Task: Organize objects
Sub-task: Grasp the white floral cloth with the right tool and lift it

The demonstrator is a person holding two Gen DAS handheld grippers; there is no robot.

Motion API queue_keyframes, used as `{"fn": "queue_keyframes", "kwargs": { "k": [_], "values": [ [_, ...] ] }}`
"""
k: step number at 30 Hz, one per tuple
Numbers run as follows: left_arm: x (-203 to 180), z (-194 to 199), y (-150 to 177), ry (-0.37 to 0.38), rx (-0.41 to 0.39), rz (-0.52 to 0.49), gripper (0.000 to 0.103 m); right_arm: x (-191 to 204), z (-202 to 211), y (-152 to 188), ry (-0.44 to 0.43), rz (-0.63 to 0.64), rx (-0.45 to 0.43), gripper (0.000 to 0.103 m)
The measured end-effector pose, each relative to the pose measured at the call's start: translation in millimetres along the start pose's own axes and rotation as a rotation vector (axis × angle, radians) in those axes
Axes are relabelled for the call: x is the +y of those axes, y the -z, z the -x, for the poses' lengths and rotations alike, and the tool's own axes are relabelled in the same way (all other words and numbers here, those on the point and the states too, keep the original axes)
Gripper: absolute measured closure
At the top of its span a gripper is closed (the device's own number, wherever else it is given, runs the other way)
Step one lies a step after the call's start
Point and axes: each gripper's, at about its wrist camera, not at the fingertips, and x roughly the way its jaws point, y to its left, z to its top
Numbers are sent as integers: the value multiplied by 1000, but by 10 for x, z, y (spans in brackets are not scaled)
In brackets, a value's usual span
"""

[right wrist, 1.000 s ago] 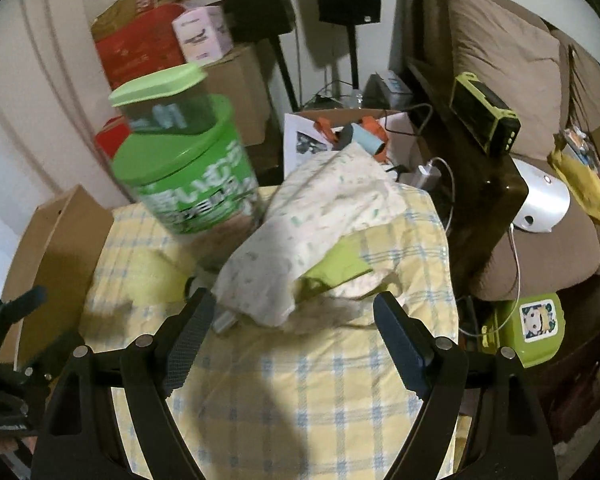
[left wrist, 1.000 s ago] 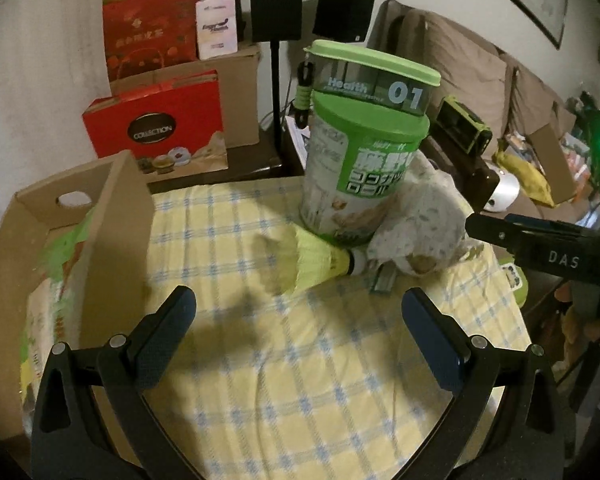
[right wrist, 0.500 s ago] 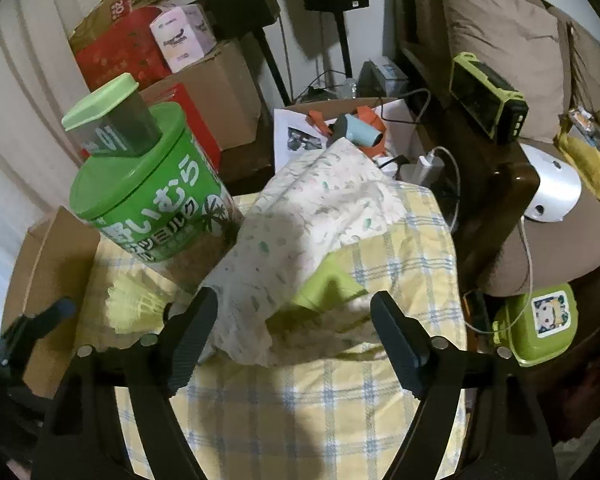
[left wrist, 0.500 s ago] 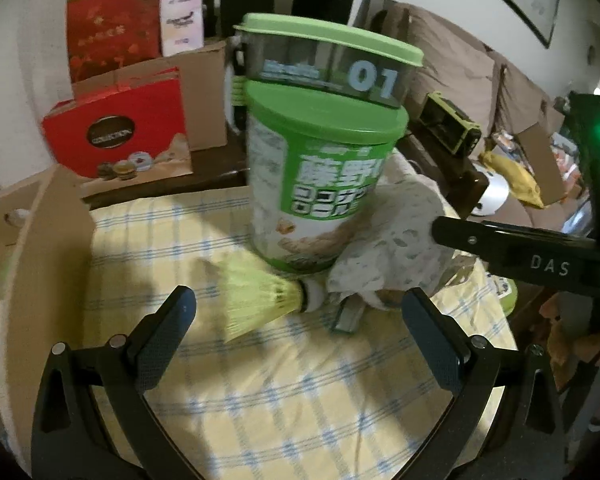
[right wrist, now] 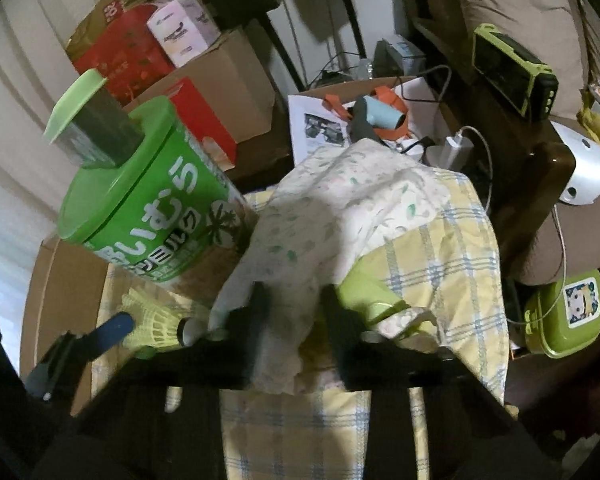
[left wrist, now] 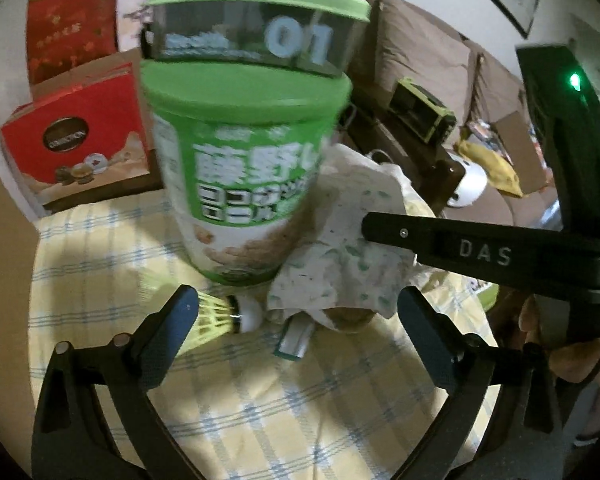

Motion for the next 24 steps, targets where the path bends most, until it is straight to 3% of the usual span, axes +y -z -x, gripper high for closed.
{"fn": "queue_keyframes", "kwargs": {
  "k": [10, 15, 17, 24],
  "values": [
    [-188, 3, 39, 53, 13, -32, 33, 29, 304, 80, -117, -21, -43, 97],
    [-309, 137, 48, 89, 4, -62, 78, 171, 637, 106, -167, -2, -100, 97],
    [-334, 233, 63, 102, -10, -73, 87, 251, 782, 126, -174, 18, -116, 97],
    [-296, 760, 112, 126, -80, -78, 95, 579, 1183, 197, -198, 94, -163, 97]
  ]
}}
